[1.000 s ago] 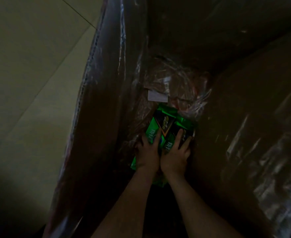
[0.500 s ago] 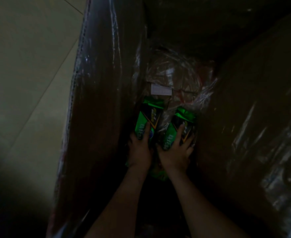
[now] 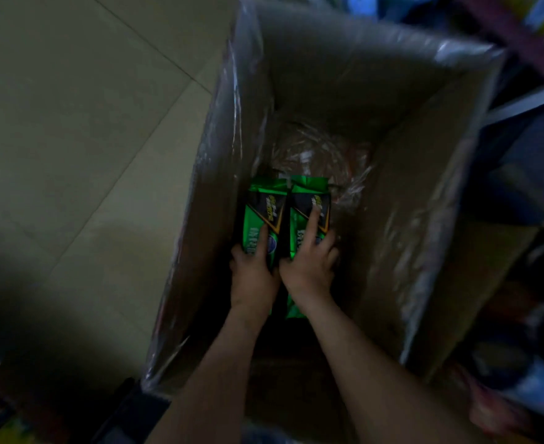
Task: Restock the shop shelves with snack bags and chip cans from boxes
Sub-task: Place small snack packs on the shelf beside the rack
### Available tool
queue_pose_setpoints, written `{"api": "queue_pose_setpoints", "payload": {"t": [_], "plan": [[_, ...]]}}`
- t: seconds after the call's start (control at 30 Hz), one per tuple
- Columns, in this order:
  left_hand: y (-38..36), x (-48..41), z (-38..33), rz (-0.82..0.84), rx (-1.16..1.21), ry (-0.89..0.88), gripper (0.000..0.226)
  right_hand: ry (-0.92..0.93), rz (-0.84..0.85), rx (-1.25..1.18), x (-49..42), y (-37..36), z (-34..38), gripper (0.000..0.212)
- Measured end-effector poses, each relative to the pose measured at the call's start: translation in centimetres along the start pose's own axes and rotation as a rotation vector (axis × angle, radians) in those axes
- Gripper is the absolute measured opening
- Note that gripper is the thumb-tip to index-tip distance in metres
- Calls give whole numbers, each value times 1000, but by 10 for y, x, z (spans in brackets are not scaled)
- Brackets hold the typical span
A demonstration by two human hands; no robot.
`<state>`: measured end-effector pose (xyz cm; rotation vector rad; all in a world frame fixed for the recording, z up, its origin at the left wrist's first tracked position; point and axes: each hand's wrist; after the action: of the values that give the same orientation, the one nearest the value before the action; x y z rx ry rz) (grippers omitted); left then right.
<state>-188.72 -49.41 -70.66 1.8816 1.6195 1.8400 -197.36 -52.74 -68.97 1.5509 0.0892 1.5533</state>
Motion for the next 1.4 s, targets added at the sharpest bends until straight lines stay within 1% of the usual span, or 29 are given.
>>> {"api": "queue_pose_setpoints", "payload": {"t": [0.13,0.2,0.27,0.33,0.4,0.5,0.6,0.67,0.73,0.8,0.9,1.03,1.17,1.23,1.4], "plan": [[59,68,-51,-79,194,-15,77,98,-69,48,65,90,21,109],[95,110,-79,-115,284,-15,79,147,-129,31,104,138,29,108],[135,150,-109,-189,352,-46,83,211,-193,-14,147,185,33,108],[175,189,-140,-270,383,-134,85,277,-253,-83,190,232,31,109],[211,227,-170,-375,422,-269,81,330,-315,-178,234,279,27,106],[260,284,-220,-481,441,-460,79,393,-431,-300,298,349,16,101],[305,348,-269,-440,404,-582,83,462,-558,-379,355,413,-1,98],[328,384,-298,-409,330,-645,87,511,-631,-405,389,455,-14,96],[347,415,-325,-421,315,-770,90,543,-708,-402,421,495,-30,93],[366,445,-352,-432,329,-892,92,568,-822,-409,450,533,-45,91],[390,489,-393,-460,280,-1008,89,596,-987,-460,485,580,-69,90],[412,541,-441,-520,230,-1136,88,588,-1089,-567,529,625,-101,82],[419,583,-475,-521,226,-1201,90,590,-1145,-635,557,670,-126,71],[418,596,-489,-525,212,-1214,89,570,-1155,-677,564,696,-135,70],[408,624,-521,-532,177,-1161,86,529,-1237,-821,565,745,-143,72]]}}
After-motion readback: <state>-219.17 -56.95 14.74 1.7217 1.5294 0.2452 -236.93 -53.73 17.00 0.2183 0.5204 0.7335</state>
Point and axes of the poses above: each hand's wrist, its own x-axis away from the middle knuckle, its own y-axis out of the back of the hand, z = x × y, and after that the axes turned 5 degrees about x, right-handed
